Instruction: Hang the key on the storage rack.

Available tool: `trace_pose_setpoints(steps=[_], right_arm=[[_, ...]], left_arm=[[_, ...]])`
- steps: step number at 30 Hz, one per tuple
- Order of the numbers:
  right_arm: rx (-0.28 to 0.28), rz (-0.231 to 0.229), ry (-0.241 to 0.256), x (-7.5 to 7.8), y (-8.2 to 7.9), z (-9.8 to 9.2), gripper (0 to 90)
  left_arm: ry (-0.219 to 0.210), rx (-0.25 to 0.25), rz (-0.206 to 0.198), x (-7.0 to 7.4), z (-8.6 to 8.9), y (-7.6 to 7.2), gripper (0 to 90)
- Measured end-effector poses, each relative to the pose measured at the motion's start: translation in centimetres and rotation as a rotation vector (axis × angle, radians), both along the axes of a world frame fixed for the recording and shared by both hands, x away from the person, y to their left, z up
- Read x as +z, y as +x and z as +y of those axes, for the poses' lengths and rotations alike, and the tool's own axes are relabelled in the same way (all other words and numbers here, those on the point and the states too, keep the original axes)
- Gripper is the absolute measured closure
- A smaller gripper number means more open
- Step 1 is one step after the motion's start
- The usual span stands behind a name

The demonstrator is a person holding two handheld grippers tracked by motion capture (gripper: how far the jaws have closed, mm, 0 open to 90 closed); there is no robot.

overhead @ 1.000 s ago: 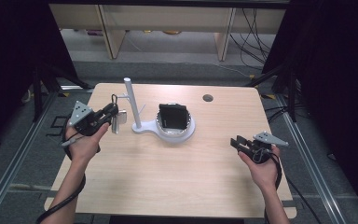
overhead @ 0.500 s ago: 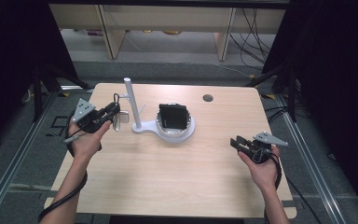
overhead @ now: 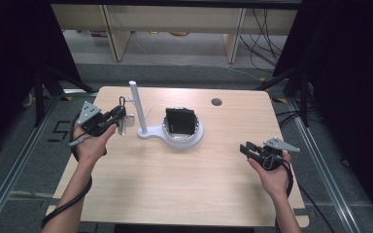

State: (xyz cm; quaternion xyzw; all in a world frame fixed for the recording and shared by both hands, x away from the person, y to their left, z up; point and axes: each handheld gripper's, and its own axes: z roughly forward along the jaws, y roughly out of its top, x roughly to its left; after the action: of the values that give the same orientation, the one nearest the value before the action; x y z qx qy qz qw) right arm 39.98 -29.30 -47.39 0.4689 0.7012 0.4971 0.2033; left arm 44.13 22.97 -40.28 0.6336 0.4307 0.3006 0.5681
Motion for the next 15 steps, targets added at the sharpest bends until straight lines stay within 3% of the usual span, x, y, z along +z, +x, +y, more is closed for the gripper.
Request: trace_pose_setpoints(steps=[8,15], right_arm=[[-0.003,-0.015,-0.018,-0.07,0.06,-0.19,64.4],[0.0,0.0,0.0,-0.08,0.02,-0.13,64.3]], left_arm=[[0.003,0.001,0.011,-0.17,-0.02,0.28,75.7],[0.006,-0.003,0.028,-0.53,-0.11,0.58,75.6]])
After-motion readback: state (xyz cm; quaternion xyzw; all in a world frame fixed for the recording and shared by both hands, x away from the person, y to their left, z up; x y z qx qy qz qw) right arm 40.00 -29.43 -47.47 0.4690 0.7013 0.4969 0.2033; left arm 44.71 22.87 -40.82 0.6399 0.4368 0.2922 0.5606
